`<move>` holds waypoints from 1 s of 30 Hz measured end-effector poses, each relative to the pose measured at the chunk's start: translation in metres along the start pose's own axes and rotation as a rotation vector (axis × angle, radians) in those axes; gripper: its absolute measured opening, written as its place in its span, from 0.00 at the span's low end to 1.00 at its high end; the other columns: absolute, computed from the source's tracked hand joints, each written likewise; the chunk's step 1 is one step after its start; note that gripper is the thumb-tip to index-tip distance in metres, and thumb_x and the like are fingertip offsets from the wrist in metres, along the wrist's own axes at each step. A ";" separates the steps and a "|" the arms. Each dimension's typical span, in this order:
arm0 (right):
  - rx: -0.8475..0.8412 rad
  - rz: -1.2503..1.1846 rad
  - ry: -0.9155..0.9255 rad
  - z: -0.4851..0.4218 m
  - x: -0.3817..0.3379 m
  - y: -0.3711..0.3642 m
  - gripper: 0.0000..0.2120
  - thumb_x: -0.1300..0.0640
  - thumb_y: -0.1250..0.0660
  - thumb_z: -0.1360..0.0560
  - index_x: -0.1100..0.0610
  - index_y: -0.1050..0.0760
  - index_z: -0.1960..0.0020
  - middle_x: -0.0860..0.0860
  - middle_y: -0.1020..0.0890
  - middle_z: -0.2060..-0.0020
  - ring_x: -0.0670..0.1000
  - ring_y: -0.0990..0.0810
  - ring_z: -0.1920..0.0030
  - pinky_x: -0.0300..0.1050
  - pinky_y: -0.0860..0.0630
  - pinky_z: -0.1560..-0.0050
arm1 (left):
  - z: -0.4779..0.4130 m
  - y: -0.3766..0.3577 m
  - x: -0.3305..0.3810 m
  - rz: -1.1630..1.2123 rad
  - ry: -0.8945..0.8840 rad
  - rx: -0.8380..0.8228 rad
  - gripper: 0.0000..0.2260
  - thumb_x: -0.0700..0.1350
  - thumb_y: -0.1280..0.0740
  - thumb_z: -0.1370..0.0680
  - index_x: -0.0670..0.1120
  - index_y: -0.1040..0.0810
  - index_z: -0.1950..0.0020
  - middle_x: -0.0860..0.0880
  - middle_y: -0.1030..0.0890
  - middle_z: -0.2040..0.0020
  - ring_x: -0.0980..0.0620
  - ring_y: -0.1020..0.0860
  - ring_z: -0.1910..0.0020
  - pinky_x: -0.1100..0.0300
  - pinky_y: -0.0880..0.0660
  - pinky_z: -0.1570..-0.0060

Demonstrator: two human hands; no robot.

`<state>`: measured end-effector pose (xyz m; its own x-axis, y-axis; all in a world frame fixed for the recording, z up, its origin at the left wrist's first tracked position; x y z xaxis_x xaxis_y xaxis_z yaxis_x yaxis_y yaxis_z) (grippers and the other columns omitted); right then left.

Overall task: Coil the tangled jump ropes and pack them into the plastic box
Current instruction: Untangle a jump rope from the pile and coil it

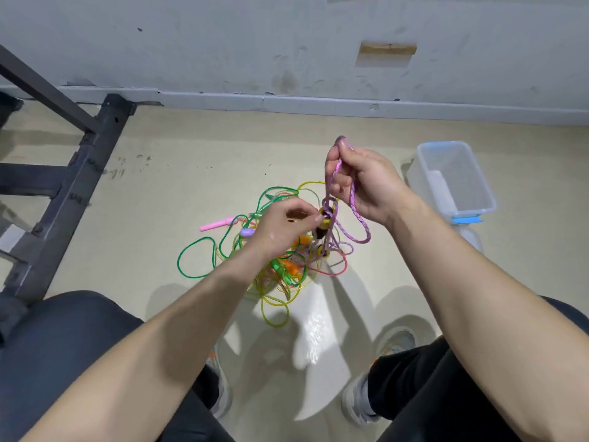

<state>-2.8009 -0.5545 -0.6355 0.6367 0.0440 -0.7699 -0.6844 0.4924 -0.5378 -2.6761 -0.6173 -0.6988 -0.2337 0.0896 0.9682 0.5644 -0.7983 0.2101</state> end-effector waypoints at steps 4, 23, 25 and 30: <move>-0.018 -0.113 -0.052 0.004 0.001 0.001 0.13 0.54 0.43 0.16 0.58 0.27 0.55 0.50 0.24 0.71 0.42 0.35 0.79 0.36 0.29 0.73 | 0.001 -0.010 0.011 0.017 -0.020 0.084 0.08 0.46 0.23 0.28 0.45 0.20 0.53 0.56 0.18 0.56 0.56 0.19 0.53 0.61 0.25 0.51; 0.062 -0.584 0.000 0.005 -0.015 0.058 0.16 0.52 0.43 0.16 0.55 0.27 0.60 0.45 0.38 0.80 0.43 0.42 0.82 0.31 0.43 0.80 | 0.017 -0.011 -0.014 0.519 0.413 0.179 0.09 0.43 0.36 0.19 0.45 0.21 0.58 0.42 0.14 0.56 0.51 0.20 0.62 0.57 0.22 0.51; -0.018 -0.560 -0.051 0.006 -0.012 0.051 0.15 0.52 0.44 0.16 0.55 0.27 0.59 0.45 0.37 0.81 0.43 0.42 0.81 0.32 0.41 0.81 | 0.016 -0.011 -0.018 0.428 0.442 0.204 0.10 0.46 0.35 0.18 0.45 0.21 0.58 0.47 0.15 0.61 0.52 0.17 0.64 0.61 0.20 0.60; -0.238 -0.351 -0.211 0.013 0.000 0.022 0.14 0.53 0.43 0.19 0.55 0.25 0.59 0.45 0.36 0.81 0.43 0.48 0.77 0.32 0.43 0.78 | 0.011 -0.011 -0.018 -0.001 0.331 0.342 0.19 0.51 0.31 0.23 0.44 0.29 0.69 0.48 0.31 0.72 0.51 0.35 0.71 0.57 0.39 0.68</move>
<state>-2.8113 -0.5325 -0.6425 0.8854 0.0986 -0.4543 -0.4618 0.2973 -0.8357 -2.6690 -0.6039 -0.7174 -0.4424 -0.1486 0.8844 0.7793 -0.5517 0.2971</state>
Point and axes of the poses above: each hand's wrist, its own z-axis away from the middle knuckle, its own y-axis out of the back of the hand, x = y × z, the point moved 7 cm from there along -z, towards the middle knuckle
